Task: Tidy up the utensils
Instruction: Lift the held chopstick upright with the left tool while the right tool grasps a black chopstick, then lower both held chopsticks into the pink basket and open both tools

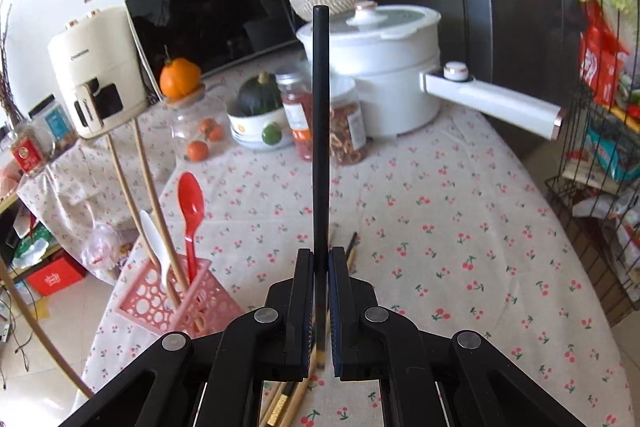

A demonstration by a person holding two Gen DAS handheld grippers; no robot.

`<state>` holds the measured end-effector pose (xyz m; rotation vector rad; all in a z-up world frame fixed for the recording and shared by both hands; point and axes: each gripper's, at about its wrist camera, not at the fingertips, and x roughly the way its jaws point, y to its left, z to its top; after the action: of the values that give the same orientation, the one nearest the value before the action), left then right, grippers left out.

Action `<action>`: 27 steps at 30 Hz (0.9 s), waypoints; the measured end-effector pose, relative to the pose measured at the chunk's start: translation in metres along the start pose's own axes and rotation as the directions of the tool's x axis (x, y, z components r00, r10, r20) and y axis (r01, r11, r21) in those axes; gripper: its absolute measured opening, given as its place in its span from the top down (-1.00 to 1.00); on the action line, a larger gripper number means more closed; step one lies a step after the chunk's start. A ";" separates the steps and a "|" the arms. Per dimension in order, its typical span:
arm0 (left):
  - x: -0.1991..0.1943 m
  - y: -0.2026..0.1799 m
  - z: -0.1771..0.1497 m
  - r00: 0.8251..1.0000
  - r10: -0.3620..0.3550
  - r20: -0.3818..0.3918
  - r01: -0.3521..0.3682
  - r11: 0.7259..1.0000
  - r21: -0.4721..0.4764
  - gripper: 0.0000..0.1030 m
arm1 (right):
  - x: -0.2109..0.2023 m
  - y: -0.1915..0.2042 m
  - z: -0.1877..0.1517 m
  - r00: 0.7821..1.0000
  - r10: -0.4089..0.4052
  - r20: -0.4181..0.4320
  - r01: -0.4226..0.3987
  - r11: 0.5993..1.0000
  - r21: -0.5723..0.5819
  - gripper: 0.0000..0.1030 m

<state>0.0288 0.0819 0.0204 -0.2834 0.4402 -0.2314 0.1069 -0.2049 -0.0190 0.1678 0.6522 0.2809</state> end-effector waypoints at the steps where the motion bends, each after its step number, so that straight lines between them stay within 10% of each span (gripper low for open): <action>1: -0.004 0.001 0.004 0.999 -0.004 0.046 0.004 1.000 -0.007 0.88 | -0.005 0.003 0.003 1.000 0.006 0.022 -0.006 1.000 0.001 0.91; 6: -0.008 0.001 0.016 0.972 0.023 0.234 -0.024 1.000 0.003 0.88 | -0.022 0.014 0.012 0.996 0.034 0.086 -0.033 0.999 -0.014 0.91; 14: 0.036 0.003 0.015 0.958 0.089 0.272 -0.108 0.993 0.055 0.88 | -0.033 0.030 0.018 0.991 0.074 0.108 -0.068 0.996 -0.064 0.91; 25: 0.104 0.019 -0.012 0.991 0.125 0.042 -0.128 0.988 0.090 0.86 | -0.044 0.032 0.022 0.984 0.130 0.122 -0.124 0.990 -0.060 0.91; 27: 0.109 0.021 -0.011 0.994 0.109 -0.021 -0.107 0.993 0.055 0.49 | -0.047 0.034 0.023 0.981 0.147 0.128 -0.140 0.988 -0.060 0.91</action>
<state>0.1229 0.0690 -0.0373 -0.2037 0.4707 -0.1405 0.0786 -0.1883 0.0346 0.1838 0.5020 0.4217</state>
